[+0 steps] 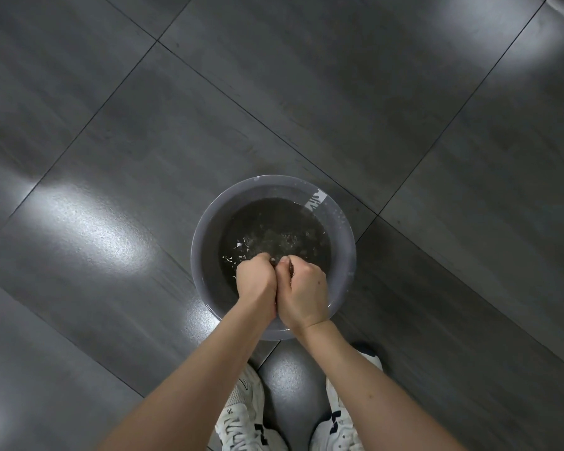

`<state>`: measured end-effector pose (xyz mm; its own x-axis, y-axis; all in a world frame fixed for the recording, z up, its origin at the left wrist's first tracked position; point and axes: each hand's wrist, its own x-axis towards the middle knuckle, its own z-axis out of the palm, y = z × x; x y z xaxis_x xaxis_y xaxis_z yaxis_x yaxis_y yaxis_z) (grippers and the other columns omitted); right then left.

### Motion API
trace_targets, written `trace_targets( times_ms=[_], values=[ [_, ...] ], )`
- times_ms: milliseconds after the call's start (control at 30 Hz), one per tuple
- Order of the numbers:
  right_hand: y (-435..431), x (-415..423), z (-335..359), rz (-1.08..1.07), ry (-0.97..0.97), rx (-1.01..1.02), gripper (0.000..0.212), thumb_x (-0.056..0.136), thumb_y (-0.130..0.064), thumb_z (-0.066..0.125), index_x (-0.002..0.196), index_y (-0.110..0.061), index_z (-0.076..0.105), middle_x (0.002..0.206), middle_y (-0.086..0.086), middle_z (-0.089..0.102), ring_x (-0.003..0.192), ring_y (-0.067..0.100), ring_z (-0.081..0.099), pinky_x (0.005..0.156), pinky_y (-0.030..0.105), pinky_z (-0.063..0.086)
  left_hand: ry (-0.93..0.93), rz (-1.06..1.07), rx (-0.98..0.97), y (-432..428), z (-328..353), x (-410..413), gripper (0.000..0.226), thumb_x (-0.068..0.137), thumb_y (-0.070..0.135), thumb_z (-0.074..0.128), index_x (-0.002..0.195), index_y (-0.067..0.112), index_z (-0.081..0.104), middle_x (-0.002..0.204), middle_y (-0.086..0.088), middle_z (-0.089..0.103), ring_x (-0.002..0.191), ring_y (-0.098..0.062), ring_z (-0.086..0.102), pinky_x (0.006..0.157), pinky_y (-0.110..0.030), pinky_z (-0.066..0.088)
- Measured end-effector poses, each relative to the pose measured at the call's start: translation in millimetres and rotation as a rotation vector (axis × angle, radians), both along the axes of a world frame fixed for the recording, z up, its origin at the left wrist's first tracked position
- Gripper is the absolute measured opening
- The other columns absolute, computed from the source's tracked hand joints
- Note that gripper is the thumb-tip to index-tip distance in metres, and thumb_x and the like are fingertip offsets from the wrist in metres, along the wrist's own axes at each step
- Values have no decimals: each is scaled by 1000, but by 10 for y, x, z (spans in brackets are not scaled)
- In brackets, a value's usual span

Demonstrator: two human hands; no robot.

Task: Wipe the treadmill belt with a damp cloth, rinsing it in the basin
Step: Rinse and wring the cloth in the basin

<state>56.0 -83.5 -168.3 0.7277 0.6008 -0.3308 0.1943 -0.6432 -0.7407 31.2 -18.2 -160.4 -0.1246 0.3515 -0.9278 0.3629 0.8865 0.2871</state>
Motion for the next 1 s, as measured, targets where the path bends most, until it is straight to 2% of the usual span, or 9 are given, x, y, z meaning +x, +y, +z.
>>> trace_targets(
  times_ms=[100, 233, 333, 400, 533, 633, 767, 900, 1000],
  values=[
    [-32, 9, 1, 49, -64, 44, 54, 88, -40, 23, 62, -5, 56, 57, 9, 59, 49, 22, 49, 50, 30, 32, 28, 42, -22, -31, 27, -8, 32, 86, 9, 47, 54, 9, 51, 58, -7, 53, 59, -24, 49, 64, -34, 40],
    [-57, -4, 1, 109, -175, 102, 48, 93, -32, 31, 61, -7, 57, 53, 6, 59, 45, 22, 52, 45, 27, 37, 17, 114, -80, -45, 87, -3, 33, 91, 13, 46, 60, 8, 56, 60, -7, 55, 59, -22, 53, 63, -33, 45],
    [-106, -17, 16, 64, -188, 27, 44, 96, -34, 33, 66, -11, 55, 59, 3, 59, 52, 20, 53, 51, 25, 33, 0, 135, -100, -54, 154, -10, 31, 93, 21, 50, 66, 10, 59, 67, -7, 59, 64, -23, 56, 67, -33, 48],
    [-145, 3, 73, 41, 68, -123, 39, 100, -41, 32, 78, -16, 53, 76, 0, 61, 69, 15, 54, 62, 27, 35, -57, 134, -132, -60, 222, -56, 26, 94, 30, 54, 76, 12, 59, 72, -5, 60, 66, -21, 57, 63, -31, 48],
    [-181, 143, 247, -257, 703, -209, 30, 98, -41, 43, 105, -16, 57, 103, 1, 63, 95, 15, 58, 80, 31, 47, -112, 64, -202, 15, 360, -278, 26, 86, 35, 64, 98, 12, 62, 93, -8, 65, 91, -25, 62, 88, -41, 51],
    [-201, 227, 472, -427, 1057, -145, 14, 90, -18, 62, 104, -16, 60, 99, 7, 67, 88, 21, 64, 66, 35, 56, -148, -32, -190, 130, 492, -386, 19, 85, 19, 63, 103, 15, 63, 105, -10, 65, 104, -30, 60, 94, -46, 48],
    [-161, 255, 719, -360, 820, -106, 8, 85, -14, 69, 91, -18, 66, 97, 7, 70, 93, 24, 65, 84, 44, 55, -104, -193, -88, 296, 765, -376, 27, 87, 4, 59, 109, 18, 62, 98, -8, 65, 87, -22, 61, 71, -35, 51],
    [-99, 277, 1135, -273, 620, -143, 5, 85, -21, 69, 88, -19, 66, 89, 1, 69, 91, 20, 65, 85, 38, 53, -98, -318, -27, 447, 1140, -302, 40, 87, 11, 62, 125, 21, 55, 119, -5, 60, 103, -20, 57, 77, -35, 50],
    [-114, 383, 1680, -345, 746, -20, 7, 85, -15, 68, 82, -21, 67, 91, 3, 71, 92, 20, 67, 86, 35, 54, -169, -452, -41, 487, 1600, -128, 50, 85, 7, 61, 130, 25, 50, 122, -1, 57, 115, -21, 53, 92, -39, 47]
  ],
)
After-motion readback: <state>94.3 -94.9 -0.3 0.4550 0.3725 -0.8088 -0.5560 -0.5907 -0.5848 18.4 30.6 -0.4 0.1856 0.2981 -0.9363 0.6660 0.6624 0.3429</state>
